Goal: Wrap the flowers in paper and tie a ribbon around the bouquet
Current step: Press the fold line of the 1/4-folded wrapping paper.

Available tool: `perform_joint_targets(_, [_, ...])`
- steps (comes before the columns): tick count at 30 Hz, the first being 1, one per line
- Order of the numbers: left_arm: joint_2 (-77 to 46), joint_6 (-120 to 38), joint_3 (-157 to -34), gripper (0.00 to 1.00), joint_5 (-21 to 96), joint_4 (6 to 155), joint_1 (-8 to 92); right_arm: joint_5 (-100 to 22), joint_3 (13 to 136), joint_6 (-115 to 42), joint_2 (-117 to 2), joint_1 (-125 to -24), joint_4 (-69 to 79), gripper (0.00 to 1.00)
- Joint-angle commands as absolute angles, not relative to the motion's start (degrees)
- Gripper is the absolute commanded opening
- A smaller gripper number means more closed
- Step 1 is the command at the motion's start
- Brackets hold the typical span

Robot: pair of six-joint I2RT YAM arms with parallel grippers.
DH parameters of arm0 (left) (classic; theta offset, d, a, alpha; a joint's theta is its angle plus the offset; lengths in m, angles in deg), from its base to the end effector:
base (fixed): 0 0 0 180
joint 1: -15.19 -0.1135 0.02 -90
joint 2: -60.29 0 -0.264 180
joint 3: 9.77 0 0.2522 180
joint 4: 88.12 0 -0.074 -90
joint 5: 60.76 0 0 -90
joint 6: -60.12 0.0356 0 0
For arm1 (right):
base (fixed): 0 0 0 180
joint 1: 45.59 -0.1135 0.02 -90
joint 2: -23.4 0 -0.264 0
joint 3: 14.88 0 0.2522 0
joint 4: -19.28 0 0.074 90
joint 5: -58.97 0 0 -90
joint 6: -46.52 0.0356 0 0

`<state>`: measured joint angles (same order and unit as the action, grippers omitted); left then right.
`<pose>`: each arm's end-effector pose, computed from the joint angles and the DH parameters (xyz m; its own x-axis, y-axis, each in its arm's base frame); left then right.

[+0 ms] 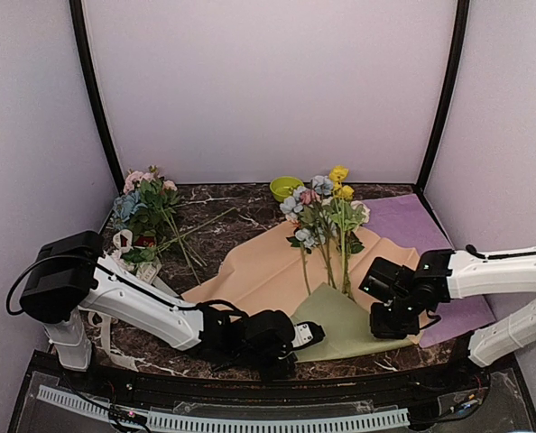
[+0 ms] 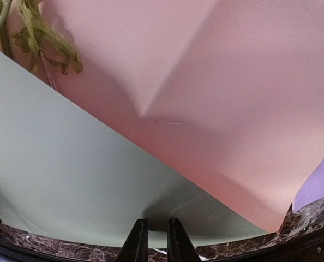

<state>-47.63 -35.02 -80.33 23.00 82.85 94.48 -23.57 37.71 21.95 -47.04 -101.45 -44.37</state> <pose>0.0739 -0.3699 0.1324 -0.2203 0.6854 -0.6940 0.9469 0.3211 0.0166 0.1092 0.1529 0.1769 -0.9674 0.1802 -0.1782 0.1680 0.9824 0.0810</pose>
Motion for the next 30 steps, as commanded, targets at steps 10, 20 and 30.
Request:
perform_joint_targets(10, [-46.9,-23.4,-92.6,0.07,23.1,78.7,94.1,-26.6,32.0,21.4,-50.9,-102.3,-39.7,0.06])
perform_joint_targets(20, [-61.2,-17.8,-105.8,0.10,24.2,79.2,94.1,-24.8,31.9,22.1,-48.3,-102.4,-41.4,0.12])
perform_joint_targets(30, [-65.0,-16.8,-105.2,0.10,24.3,77.3,94.1,-22.2,35.3,17.4,-47.1,-102.4,-43.5,0.60])
